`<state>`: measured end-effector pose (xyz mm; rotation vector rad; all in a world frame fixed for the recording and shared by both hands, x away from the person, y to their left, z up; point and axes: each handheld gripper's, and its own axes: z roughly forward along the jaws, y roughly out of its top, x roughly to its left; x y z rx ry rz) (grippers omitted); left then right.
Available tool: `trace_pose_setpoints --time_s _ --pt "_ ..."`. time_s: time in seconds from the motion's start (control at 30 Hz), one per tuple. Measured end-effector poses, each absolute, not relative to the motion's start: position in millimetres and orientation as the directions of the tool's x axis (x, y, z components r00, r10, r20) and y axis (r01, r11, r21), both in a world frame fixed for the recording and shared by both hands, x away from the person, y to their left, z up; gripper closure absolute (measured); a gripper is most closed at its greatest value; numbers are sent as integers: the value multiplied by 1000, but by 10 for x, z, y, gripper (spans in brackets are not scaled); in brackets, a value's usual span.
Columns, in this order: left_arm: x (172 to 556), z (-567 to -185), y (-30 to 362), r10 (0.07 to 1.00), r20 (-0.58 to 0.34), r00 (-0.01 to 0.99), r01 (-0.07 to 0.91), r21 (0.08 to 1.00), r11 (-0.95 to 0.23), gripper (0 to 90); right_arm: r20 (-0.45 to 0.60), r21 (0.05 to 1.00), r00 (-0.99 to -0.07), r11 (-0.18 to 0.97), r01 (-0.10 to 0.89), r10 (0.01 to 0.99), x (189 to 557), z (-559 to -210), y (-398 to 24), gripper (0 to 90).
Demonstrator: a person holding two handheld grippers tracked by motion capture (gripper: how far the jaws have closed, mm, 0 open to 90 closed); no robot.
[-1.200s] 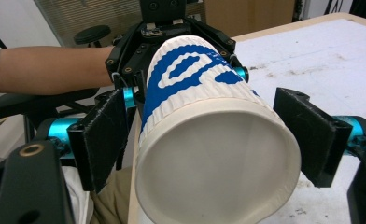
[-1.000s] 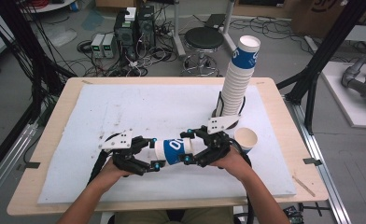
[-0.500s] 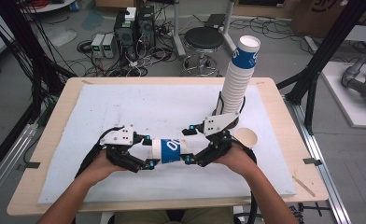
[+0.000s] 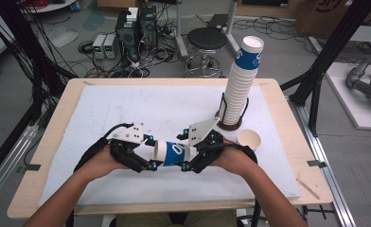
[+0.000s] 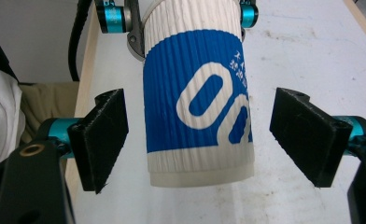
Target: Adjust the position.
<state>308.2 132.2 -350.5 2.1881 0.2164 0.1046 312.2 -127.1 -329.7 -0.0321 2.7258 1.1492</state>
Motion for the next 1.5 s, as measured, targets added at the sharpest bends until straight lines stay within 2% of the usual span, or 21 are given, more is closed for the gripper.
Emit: trace_pose_setpoints --time_s 0.4,0.8,0.93,1.0,1.17,1.37,1.5 --pt "3102 -3451 1198 180 9 984 115 739 -663 323 -186 615 -983 781 -112 6 3126 -3358 -1121 197" --pt "3095 -3483 1092 189 8 982 129 701 -702 320 -243 509 -969 846 -159 -36 3095 -3451 -961 199" --pt "3100 -3476 1075 192 1 981 137 696 -705 320 -252 491 -967 855 -163 -40 3091 -3475 -933 204" --pt "3103 -3477 1067 191 1 982 137 690 -710 320 -255 483 -965 858 -174 -52 3091 -3479 -921 269" --pt "3105 -3482 1056 195 -5 981 145 688 -712 315 -256 475 -965 863 -172 -51 3082 -3491 -904 277" --pt "3105 -3524 1042 217 -29 976 173 710 -682 236 -243 476 -970 867 -145 -29 3083 -3500 -916 281" --pt "3105 -3548 1078 207 -46 977 173 735 -655 220 -225 485 -974 864 -135 -25 3083 -3516 -950 282"
